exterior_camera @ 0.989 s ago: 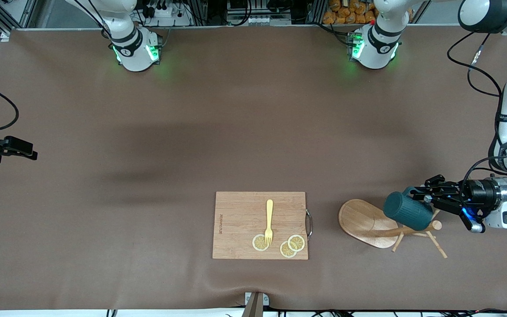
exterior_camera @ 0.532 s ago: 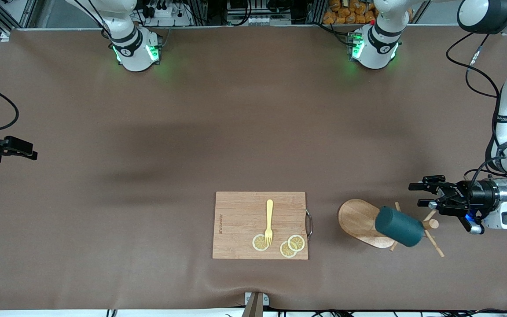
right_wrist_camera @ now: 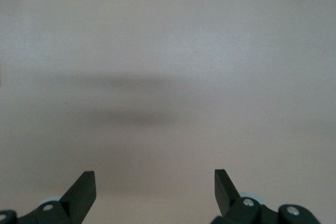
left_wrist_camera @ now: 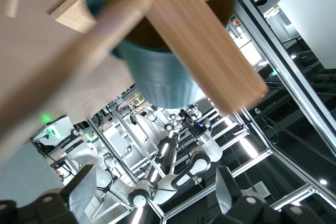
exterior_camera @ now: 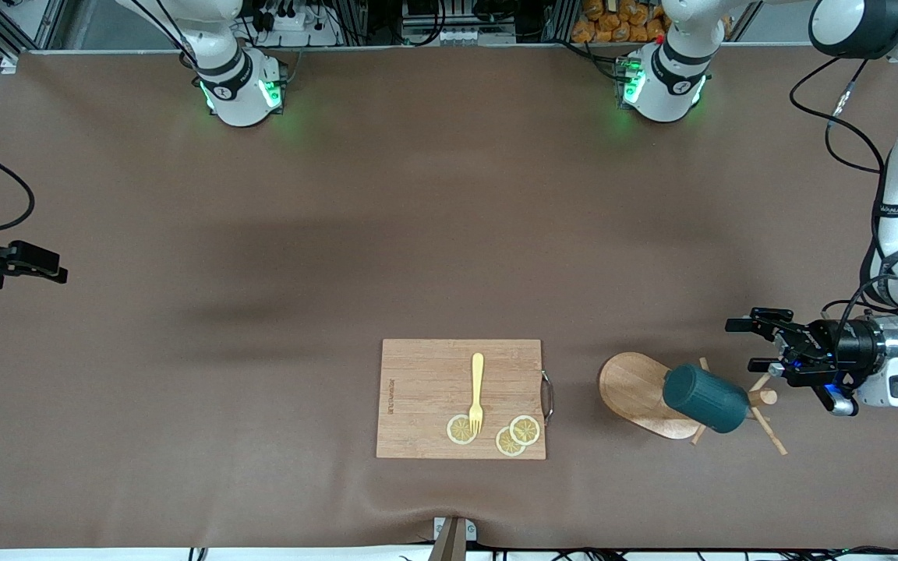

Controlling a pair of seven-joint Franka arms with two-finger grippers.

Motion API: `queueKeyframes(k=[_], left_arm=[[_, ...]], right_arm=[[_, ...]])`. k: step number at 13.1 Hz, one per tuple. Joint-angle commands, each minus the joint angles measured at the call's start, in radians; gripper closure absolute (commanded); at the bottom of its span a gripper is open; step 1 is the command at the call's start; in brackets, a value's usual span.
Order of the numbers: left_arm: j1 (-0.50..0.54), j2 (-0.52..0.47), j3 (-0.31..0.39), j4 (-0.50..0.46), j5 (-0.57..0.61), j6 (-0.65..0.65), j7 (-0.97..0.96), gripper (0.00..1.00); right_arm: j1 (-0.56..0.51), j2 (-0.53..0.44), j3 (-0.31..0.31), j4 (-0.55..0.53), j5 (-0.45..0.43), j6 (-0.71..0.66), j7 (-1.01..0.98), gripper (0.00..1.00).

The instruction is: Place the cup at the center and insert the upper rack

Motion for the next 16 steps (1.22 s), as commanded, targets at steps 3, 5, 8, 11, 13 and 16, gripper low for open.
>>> queueKeyframes(k=[3, 5, 8, 11, 13, 16], left_arm=[[-0.051, -0.228, -0.041, -0.058, 0.315, 0.146, 0.005, 0.00], [-0.066, -0.302, -0.073, -0.087, 0.468, 0.192, 0.016, 0.00], [-0.112, -0.412, -0.100, -0.123, 0.743, 0.227, 0.017, 0.00], [-0.169, -0.500, -0.117, -0.164, 1.004, 0.229, 0.019, 0.00], [-0.201, -0.555, -0.117, -0.198, 1.122, 0.229, 0.033, 0.00], [-0.241, -0.650, -0.117, -0.259, 1.257, 0.227, 0.147, 0.00]], right_arm=[[0.017, 0.004, 0.006, 0.019, 0.008, -0.004, -0.006, 0.00], [0.035, 0.004, 0.004, 0.029, 0.001, -0.006, -0.006, 0.00], [0.038, 0.002, 0.004, 0.050, 0.012, -0.010, -0.013, 0.00], [0.057, -0.001, 0.006, 0.093, 0.009, -0.021, -0.007, 0.00], [0.095, -0.004, 0.006, 0.101, 0.000, -0.047, -0.006, 0.00], [0.109, -0.015, 0.010, 0.102, 0.012, -0.075, -0.006, 0.00]])
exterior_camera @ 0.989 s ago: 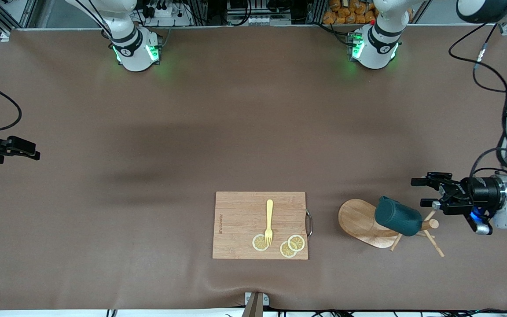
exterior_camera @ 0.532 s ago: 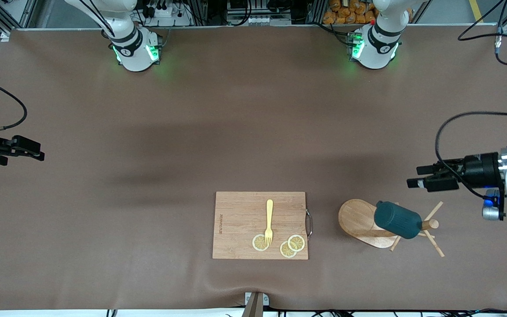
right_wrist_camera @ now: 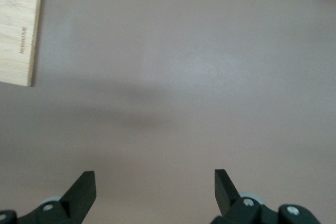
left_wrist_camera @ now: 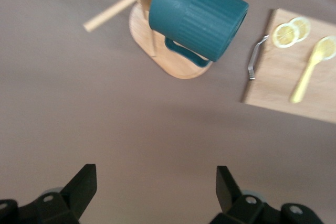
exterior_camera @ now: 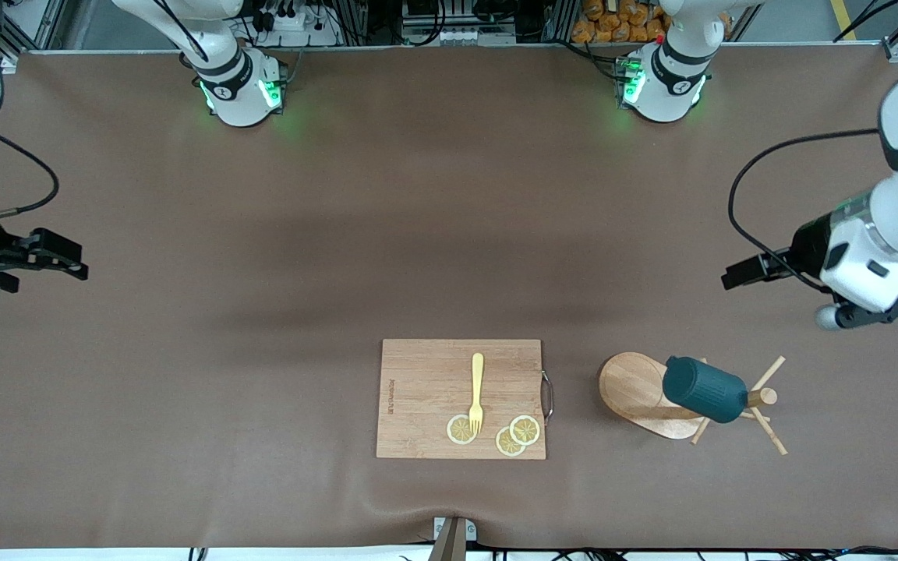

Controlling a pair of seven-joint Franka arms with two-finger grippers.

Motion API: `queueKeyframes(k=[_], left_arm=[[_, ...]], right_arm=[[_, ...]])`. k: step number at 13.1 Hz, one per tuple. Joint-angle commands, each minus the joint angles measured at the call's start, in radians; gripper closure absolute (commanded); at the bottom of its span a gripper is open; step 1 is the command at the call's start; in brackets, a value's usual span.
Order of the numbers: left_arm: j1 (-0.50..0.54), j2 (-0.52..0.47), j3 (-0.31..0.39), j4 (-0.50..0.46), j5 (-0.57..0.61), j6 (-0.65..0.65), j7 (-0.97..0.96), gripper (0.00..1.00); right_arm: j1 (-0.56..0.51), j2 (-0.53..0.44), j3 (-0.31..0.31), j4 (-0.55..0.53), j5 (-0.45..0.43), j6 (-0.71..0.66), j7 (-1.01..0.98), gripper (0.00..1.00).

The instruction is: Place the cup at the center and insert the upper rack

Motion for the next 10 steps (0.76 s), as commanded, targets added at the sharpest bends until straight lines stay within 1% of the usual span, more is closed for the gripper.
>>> queueKeyframes(k=[1, 3, 5, 7, 8, 10], left_arm=[[-0.023, -0.127, 0.013, -0.104, 0.091, 0.028, 0.126, 0.00], [-0.026, -0.171, 0.023, -0.119, 0.097, -0.003, 0.137, 0.00], [-0.037, -0.191, 0.026, -0.118, 0.095, -0.047, 0.135, 0.00], [-0.039, -0.195, 0.025, -0.119, 0.082, -0.057, 0.142, 0.00], [-0.039, -0.193, 0.025, -0.116, 0.074, -0.057, 0.140, 0.00], [-0.039, -0.193, 0.026, -0.116, 0.046, -0.057, 0.136, 0.00]], right_arm=[[0.002, -0.008, -0.001, 0.028, 0.011, -0.057, -0.007, 0.00], [0.002, -0.008, -0.003, 0.058, 0.011, -0.066, -0.004, 0.00], [0.002, -0.008, -0.003, 0.058, 0.011, -0.081, -0.004, 0.00], [0.014, -0.023, -0.012, 0.052, 0.008, -0.081, 0.006, 0.00], [0.026, -0.028, -0.018, 0.043, 0.006, -0.083, 0.035, 0.00], [0.033, -0.078, -0.033, -0.035, 0.008, -0.075, 0.126, 0.00]])
